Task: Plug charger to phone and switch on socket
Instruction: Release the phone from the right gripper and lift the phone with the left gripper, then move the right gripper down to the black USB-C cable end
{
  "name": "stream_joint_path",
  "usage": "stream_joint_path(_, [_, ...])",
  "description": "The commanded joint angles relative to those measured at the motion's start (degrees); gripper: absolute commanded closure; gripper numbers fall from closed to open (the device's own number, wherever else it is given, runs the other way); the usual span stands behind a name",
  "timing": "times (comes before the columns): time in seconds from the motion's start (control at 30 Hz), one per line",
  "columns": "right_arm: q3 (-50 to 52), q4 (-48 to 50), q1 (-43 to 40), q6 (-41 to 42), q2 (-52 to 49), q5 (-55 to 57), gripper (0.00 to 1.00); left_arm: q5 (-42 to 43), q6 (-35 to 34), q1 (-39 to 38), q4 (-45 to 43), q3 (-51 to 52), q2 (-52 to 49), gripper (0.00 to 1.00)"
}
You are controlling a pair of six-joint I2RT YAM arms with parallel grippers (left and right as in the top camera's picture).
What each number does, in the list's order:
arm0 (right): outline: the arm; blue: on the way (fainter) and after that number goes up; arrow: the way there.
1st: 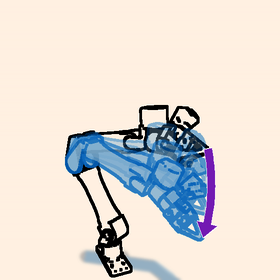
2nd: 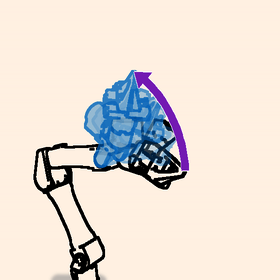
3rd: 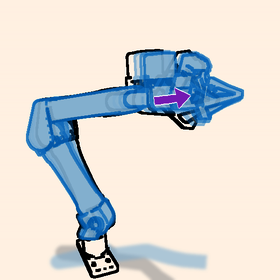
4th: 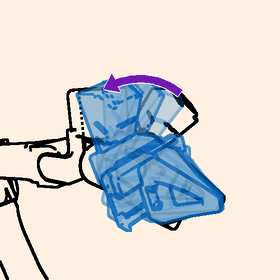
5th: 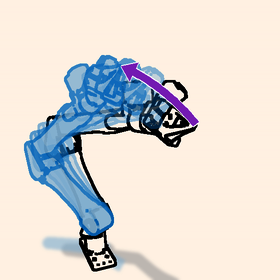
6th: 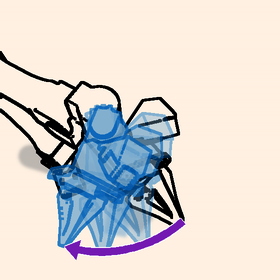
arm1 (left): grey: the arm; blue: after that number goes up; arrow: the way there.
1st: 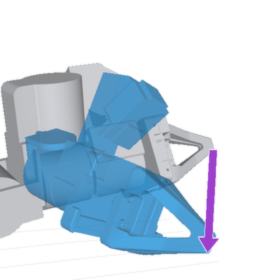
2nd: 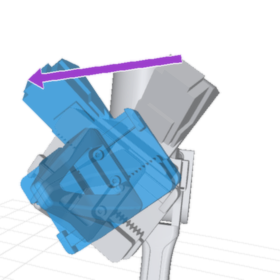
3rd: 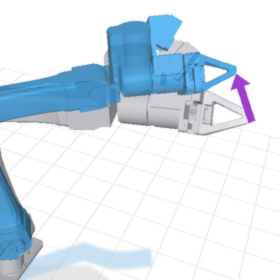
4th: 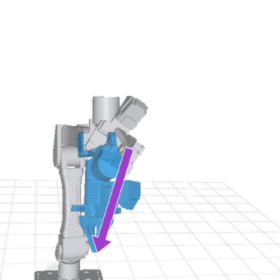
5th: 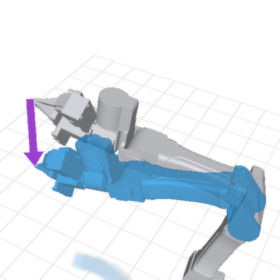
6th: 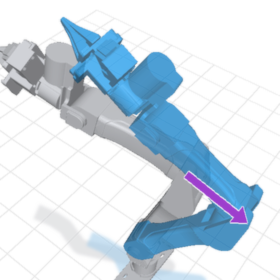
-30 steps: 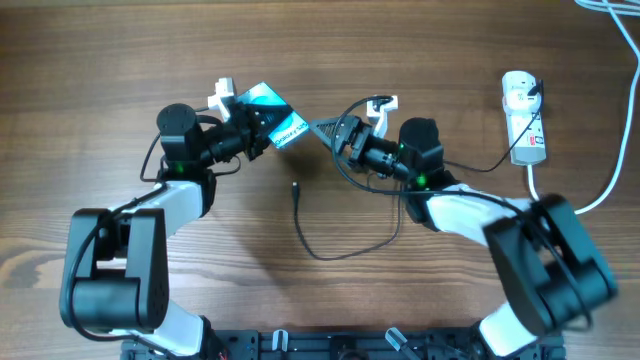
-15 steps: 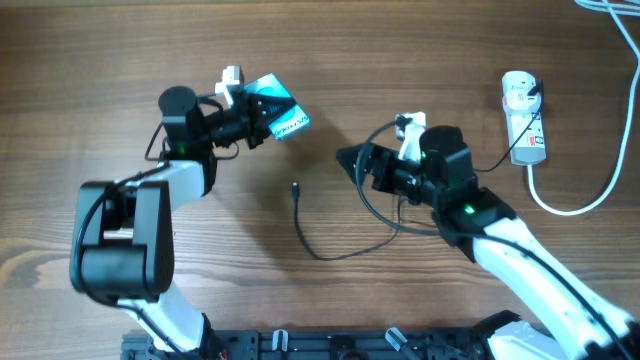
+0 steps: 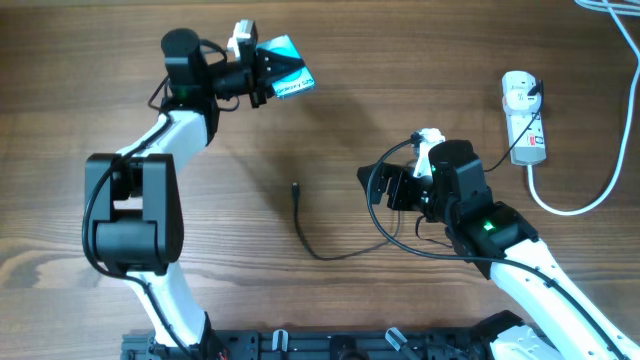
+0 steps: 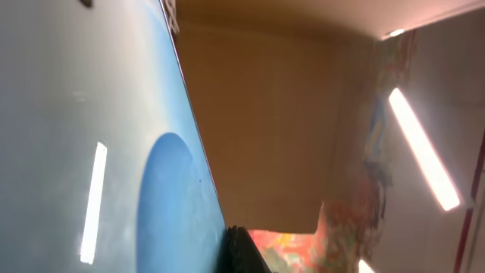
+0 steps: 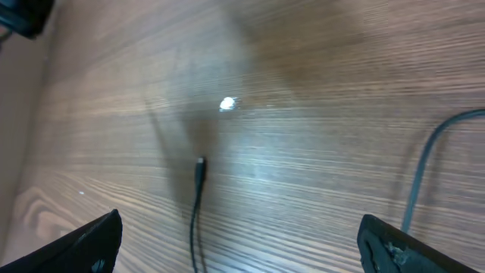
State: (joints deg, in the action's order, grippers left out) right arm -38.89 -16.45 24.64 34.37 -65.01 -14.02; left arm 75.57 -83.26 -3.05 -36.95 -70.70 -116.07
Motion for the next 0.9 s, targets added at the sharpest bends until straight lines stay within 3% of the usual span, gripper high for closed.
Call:
stream_joint_path(0.0, [-0.15,-0.11,-0.13,-1.4,0.63,2.43,0.0,3.48,0.59,-1.62,0.59,-2.08,-1.07,0.96])
stream_joint_path(0.6, [-0.15,0.39,1.18,-6.97,0.63,1.36,0.0,3.3,1.84,-2.62,0.76,-2.08,-1.07,0.96])
stream_joint_path(0.87, [-0.17,6.73,13.81,-10.99,-0.7,9.55,0.0,3.08,2.08,-1.03,0.76,-2.08,-1.07,0.96])
